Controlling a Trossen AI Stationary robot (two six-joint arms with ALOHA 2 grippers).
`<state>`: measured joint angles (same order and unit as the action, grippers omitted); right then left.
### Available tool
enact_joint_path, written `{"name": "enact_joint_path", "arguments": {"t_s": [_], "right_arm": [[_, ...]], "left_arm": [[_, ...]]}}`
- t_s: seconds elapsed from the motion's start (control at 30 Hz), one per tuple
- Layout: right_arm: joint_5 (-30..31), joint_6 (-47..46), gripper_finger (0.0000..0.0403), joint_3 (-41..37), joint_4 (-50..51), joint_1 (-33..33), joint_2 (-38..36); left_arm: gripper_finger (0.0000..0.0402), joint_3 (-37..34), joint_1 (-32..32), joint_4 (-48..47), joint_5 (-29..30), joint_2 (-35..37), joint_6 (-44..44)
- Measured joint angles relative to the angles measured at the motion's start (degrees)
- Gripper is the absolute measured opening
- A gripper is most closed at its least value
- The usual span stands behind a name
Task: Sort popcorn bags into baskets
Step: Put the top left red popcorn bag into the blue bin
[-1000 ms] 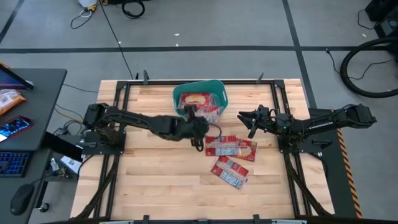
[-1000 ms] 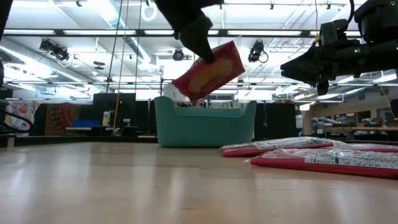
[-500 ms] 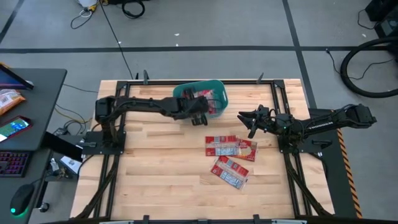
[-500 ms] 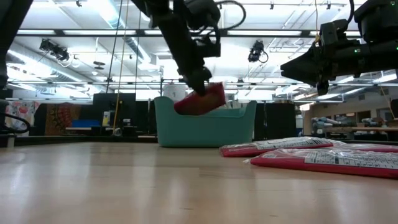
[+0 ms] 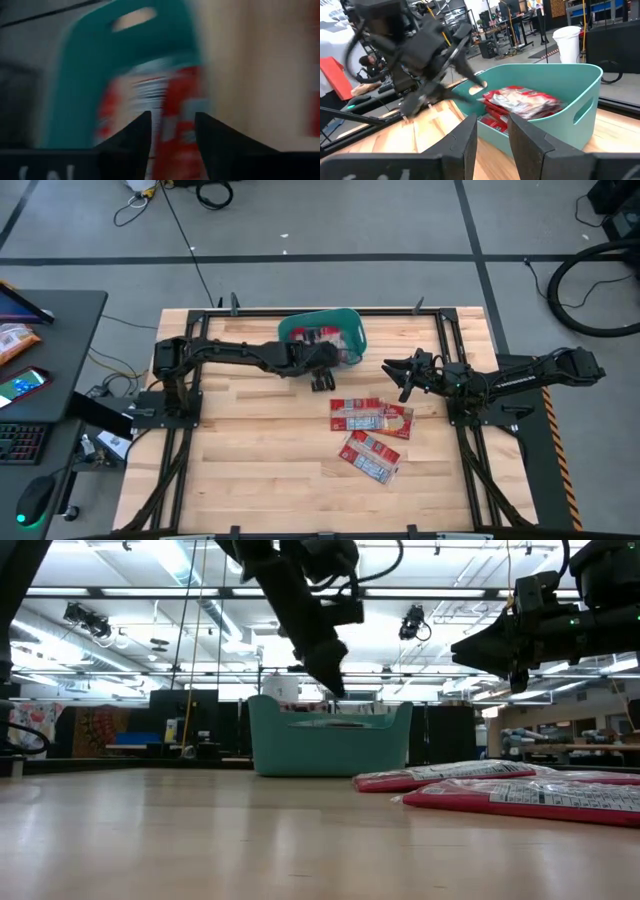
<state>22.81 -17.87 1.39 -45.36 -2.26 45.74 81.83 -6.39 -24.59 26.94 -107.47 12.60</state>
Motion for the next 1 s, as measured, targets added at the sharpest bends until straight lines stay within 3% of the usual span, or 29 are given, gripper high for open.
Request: {"name": "enact_joint_path", "arguments": {"t_s": [0.17, 0.27, 0.6, 0.73, 0.83, 1.0], "right_arm": [[0.0, 0.0, 0.0115, 0.0, 0.0, 0.0, 0.0], [0.0, 0.0, 0.0115, 0.0, 0.0, 0.0, 0.0], [0.0, 0.0, 0.0115, 0.0, 0.0, 0.0, 0.1], [0.0, 0.0, 0.0115, 0.0, 0.1, 0.0, 0.1], [0.0, 0.0, 0.0115, 0.0, -0.1, 0.0, 0.0], [0.0, 0.0, 0.0115, 0.0, 0.0, 0.0, 0.0]], "left_arm": [[0.0171, 0.0, 2.5, 3.9, -20.1, -0.6, 1.2], [0.0171, 0.1, 4.2, 8.0, -26.1, -2.2, -1.5], [0.0173, 0.0, 10.7, 16.9, -25.3, -10.5, -4.5], [0.0191, 0.0, 13.4, 18.7, -19.4, -12.6, -4.4], [0.0207, 0.1, 14.4, 17.0, -13.4, -13.6, -4.4], [0.0212, 0.0, 14.3, 4.0, -13.3, -13.6, -8.9]]}}
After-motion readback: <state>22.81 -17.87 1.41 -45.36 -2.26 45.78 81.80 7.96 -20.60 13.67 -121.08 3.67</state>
